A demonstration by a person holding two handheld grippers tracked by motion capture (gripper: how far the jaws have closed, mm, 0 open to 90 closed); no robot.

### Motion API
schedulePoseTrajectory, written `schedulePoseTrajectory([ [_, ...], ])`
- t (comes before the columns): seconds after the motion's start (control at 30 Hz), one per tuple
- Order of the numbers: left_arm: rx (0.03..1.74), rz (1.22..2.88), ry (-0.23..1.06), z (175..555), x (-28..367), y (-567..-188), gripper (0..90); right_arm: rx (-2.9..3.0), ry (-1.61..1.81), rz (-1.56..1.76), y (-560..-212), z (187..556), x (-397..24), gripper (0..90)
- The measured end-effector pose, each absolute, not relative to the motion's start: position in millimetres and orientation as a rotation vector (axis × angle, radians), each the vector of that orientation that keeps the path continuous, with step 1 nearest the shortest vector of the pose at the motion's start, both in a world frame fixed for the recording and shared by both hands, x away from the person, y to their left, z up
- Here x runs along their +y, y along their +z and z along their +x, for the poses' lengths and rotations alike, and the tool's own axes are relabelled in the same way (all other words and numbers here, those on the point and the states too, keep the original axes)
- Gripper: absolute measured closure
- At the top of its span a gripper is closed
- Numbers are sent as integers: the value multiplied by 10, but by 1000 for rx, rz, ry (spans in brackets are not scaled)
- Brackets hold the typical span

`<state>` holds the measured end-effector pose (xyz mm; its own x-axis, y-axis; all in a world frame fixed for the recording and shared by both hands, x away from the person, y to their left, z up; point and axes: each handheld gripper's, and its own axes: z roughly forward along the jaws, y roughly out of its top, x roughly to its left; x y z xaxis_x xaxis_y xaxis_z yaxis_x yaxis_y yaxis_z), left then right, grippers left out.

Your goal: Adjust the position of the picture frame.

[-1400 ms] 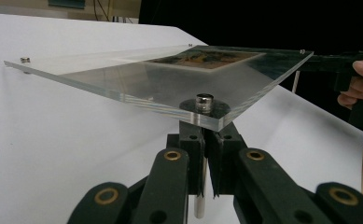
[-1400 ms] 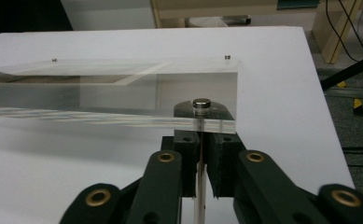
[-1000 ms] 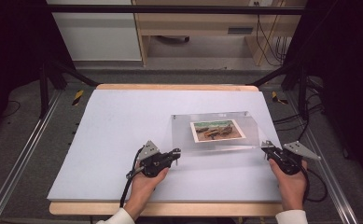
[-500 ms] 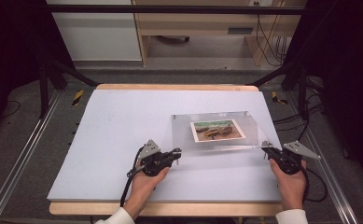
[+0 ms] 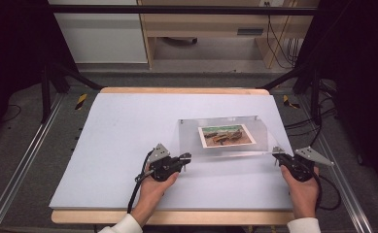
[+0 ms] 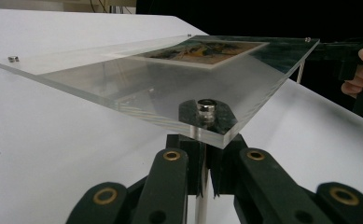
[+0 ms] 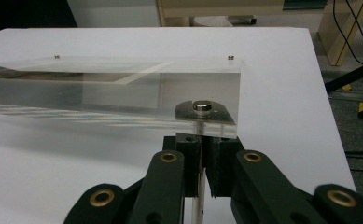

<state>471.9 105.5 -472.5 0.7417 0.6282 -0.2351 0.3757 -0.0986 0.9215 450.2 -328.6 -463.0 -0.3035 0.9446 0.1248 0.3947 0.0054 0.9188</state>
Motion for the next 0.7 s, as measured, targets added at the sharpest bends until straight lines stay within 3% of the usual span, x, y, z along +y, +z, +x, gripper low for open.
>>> schedulePoseTrajectory([
  [0.13,802,1725,260,4716,1059,-4722,842,1737,1282,1383,-4640,4518,-3266,780],
  [0.2,802,1726,260,4716,1061,-4720,843,1742,1277,1385,-4640,4521,-3255,781],
  [0.27,797,1729,266,4719,1064,-4705,843,1734,1267,1375,-4629,4541,-3248,846],
  [0.7,785,1694,284,4738,1334,-4506,839,1712,1239,1373,-4448,4490,-3011,852],
])
